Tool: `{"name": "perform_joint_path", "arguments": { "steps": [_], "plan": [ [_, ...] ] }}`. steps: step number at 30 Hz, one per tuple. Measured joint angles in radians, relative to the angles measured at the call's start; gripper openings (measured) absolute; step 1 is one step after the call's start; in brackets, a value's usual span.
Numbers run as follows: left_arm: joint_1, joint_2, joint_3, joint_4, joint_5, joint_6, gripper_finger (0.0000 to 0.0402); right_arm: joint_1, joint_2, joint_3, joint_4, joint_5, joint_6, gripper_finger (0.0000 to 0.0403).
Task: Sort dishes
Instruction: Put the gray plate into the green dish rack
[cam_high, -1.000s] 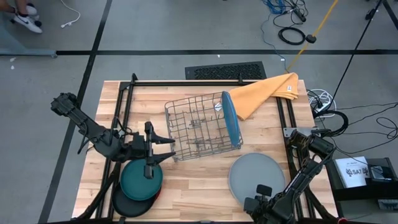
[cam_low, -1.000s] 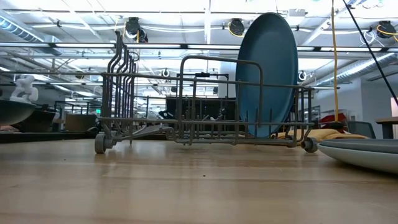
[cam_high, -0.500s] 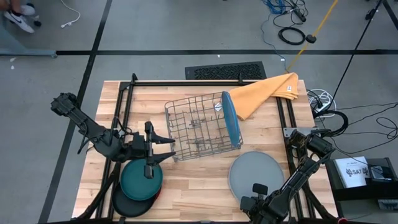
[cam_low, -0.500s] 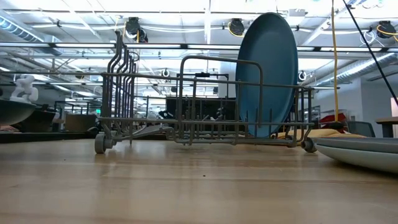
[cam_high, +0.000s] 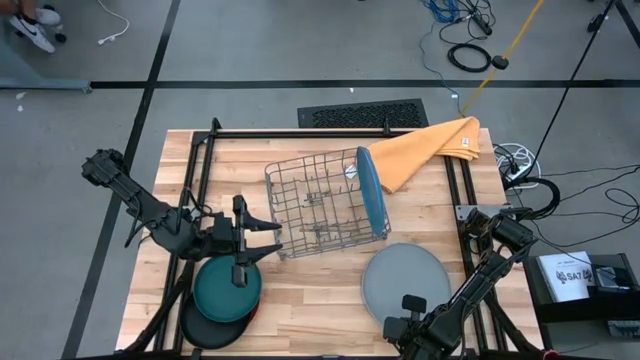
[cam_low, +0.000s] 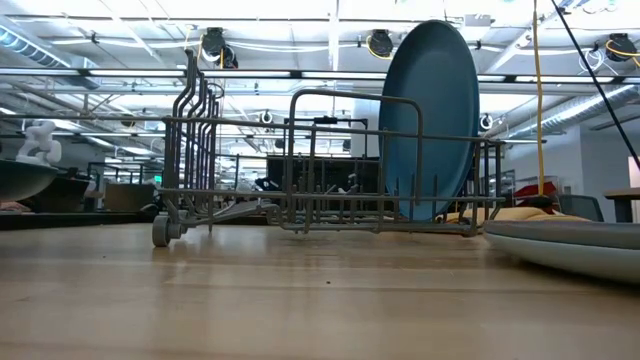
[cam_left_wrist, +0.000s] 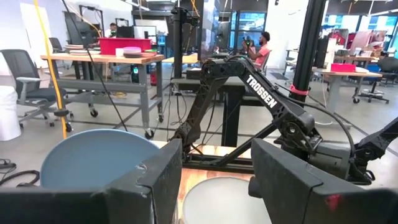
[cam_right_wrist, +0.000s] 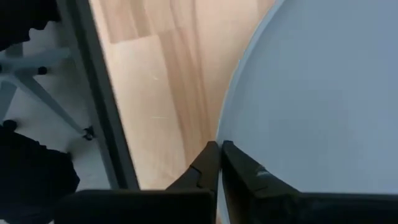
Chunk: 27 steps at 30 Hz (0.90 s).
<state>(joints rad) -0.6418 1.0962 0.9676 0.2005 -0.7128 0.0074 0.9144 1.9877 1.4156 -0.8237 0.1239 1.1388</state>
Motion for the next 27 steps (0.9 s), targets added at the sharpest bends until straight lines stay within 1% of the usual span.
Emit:
{"name": "perform_joint_path", "arguments": {
  "steps": [5, 11, 15, 19, 25, 27],
  "plan": [
    [0.000, 0.000, 0.000, 0.000, 0.000, 0.000, 0.0193, -0.013, 0.000, 0.059, -0.060, 0.000, -0.029, 0.0001],
    [0.000, 0.000, 0.000, -0.007, -0.001, 0.008, 0.0193, -0.024, 0.000, 0.158, -0.177, 0.005, -0.058, 0.0001],
    [0.000, 0.000, 0.000, -0.016, -0.049, 0.010, 0.0193, -0.026, 0.000, 0.240, -0.267, 0.006, -0.086, 0.0000],
    [0.000, 0.001, 0.000, -0.049, -0.076, 0.029, 0.0193, -0.026, -0.001, 0.331, -0.377, 0.009, -0.104, 0.0000],
    [0.000, 0.001, 0.000, -0.067, -0.084, 0.036, 0.0193, -0.026, -0.002, 0.467, -0.515, 0.014, -0.132, 0.0000],
    [0.000, 0.001, 0.000, -0.097, -0.074, 0.030, 0.0193, -0.026, -0.002, 0.509, -0.556, 0.015, -0.139, 0.0000]
  ]
}}
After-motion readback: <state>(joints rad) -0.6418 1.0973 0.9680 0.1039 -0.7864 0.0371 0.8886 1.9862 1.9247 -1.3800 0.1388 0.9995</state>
